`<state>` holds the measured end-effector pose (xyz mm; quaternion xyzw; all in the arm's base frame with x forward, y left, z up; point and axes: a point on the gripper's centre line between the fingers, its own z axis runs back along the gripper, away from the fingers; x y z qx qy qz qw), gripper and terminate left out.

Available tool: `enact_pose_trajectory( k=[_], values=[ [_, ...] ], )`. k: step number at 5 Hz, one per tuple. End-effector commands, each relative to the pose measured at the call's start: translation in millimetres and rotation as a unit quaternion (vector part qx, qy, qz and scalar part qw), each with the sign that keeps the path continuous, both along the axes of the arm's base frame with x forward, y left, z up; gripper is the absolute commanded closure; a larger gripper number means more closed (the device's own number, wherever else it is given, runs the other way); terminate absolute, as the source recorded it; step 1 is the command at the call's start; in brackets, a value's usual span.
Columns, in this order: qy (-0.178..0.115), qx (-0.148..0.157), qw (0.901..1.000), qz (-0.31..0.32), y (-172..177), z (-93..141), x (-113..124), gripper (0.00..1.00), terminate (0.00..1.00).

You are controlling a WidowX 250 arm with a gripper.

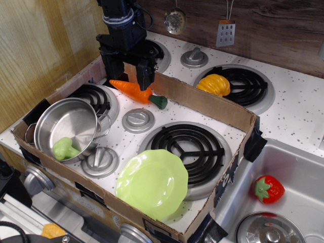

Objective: Take broccoli out of pan

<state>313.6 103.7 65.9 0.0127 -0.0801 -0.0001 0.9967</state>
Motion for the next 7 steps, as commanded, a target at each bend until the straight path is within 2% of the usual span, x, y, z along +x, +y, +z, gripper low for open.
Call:
enact_pose_trajectory(
  k=[1, 2, 3, 4, 5, 6, 7],
  values=[
    [0.0, 0.0, 1.0, 0.0, 0.0, 0.0, 0.0, 0.0, 0.0],
    [-0.008, 0.008, 0.9998, 0.016, 9.9, 23.1, -1.1, 0.0, 0.0],
    [-0.018, 0.051, 0.9973, 0.05, 20.5, 54.4, -7.4, 0.0, 0.0],
    [-0.015, 0.07, 0.9913, 0.111, 30.3, 64.8, -46.1, 0.0, 0.0],
    [0.005, 0.067, 0.9702, 0.233, 36.7, 72.8, -80.2, 0.0, 0.0],
    [0.027, 0.074, 0.9488, 0.306, 41.8, 72.6, -102.6, 0.0, 0.0],
    [0.038, 0.07, 0.9426, 0.324, 45.3, 68.9, -109.5, 0.0, 0.0]
  ],
)
